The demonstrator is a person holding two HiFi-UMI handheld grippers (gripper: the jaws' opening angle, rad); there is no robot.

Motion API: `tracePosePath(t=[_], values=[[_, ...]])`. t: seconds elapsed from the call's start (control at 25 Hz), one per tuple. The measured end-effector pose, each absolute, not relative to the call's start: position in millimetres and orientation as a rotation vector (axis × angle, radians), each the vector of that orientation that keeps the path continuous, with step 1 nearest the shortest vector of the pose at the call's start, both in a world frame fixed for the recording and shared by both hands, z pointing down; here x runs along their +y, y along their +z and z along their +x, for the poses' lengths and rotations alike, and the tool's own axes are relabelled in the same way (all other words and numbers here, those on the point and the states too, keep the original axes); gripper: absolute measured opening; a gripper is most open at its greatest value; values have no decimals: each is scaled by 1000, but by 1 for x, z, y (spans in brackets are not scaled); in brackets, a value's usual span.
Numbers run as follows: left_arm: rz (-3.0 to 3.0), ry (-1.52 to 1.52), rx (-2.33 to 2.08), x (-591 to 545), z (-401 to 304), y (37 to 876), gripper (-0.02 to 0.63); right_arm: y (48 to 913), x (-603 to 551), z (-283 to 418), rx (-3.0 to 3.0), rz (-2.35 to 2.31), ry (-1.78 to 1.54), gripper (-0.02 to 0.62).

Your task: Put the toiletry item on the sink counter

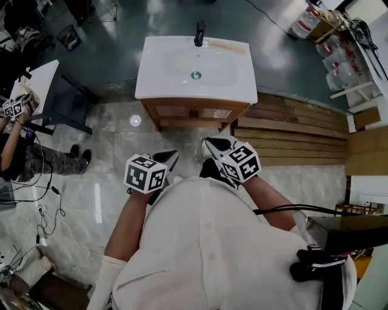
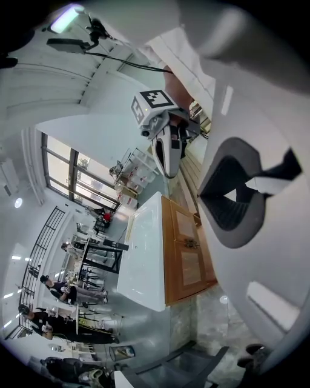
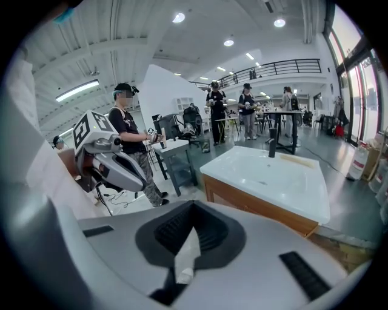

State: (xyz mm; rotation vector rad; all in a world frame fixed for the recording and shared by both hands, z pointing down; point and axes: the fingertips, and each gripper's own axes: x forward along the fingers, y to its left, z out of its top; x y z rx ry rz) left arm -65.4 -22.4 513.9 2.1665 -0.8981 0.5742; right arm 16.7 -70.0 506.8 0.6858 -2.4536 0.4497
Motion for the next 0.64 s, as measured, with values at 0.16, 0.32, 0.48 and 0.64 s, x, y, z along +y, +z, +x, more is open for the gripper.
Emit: tracePosePath(t=[0.16,0.32,0.48,0.64], values=[[2162,563,-913,-23,-69,512,6,507,-70,9,-2457,650,435,5],[2160,567,-914,-24,-71,514,6,506,-74,7,-2462,644,427,5],[2155,560,-920,-26,-75,514,6,507,-75,6,-2463,642,425,5],[2162,554,-918,-31,-74,512,6,507,-82,9,-2465,658,434,5]])
